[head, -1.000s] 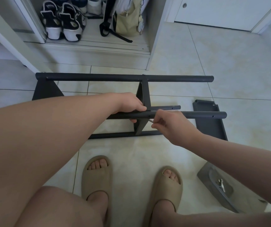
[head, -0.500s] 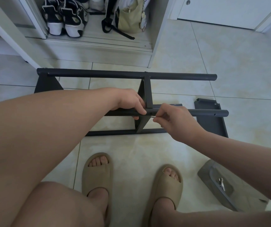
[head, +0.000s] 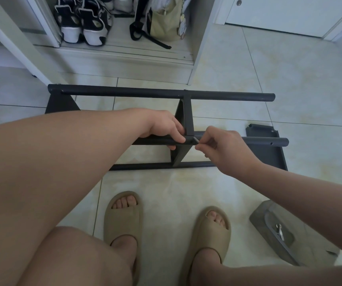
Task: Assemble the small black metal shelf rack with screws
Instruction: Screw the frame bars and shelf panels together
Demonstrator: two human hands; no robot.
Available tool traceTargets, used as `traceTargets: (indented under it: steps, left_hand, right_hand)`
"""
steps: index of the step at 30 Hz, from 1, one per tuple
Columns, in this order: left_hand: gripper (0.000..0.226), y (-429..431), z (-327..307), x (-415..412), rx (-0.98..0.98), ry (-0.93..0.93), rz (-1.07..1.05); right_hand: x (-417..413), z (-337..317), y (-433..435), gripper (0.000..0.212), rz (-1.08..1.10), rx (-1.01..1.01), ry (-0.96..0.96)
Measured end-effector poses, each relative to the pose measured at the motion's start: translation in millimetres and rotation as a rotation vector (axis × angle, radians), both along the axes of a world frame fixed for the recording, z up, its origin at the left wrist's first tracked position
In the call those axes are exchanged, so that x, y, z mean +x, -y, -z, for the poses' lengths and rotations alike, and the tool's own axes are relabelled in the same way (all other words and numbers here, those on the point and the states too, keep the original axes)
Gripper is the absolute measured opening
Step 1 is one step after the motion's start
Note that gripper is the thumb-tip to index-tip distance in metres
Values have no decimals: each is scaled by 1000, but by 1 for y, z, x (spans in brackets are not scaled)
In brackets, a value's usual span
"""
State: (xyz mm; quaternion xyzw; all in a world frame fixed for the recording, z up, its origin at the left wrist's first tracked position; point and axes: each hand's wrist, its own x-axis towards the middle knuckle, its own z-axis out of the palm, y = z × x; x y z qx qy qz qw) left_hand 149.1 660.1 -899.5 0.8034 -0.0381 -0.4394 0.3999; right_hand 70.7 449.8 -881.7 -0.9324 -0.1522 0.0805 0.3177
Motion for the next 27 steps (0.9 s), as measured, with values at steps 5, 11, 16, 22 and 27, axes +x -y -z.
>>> traceTargets:
  steps: [5, 11, 16, 22, 27]
  left_hand:
    - [12, -1, -1, 1, -7, -5, 5]
    - [15, 0, -2, 1, -4, -4, 20]
    - [18, 0, -2, 0, -8, -11, 20]
    - [22, 0, -3, 1, 7, -6, 27]
    - [22, 1, -3, 0, 0, -6, 34]
  right_hand:
    - [-2, -1, 0, 17, -28, -11, -8]
    - [-4, -1, -1, 14, -58, -52, 15]
    - [-5, 3, -5, 15, -90, -79, 8]
    - [-5, 3, -5, 16, -89, -100, 26]
    - [-6, 3, -1, 17, -83, -99, 33]
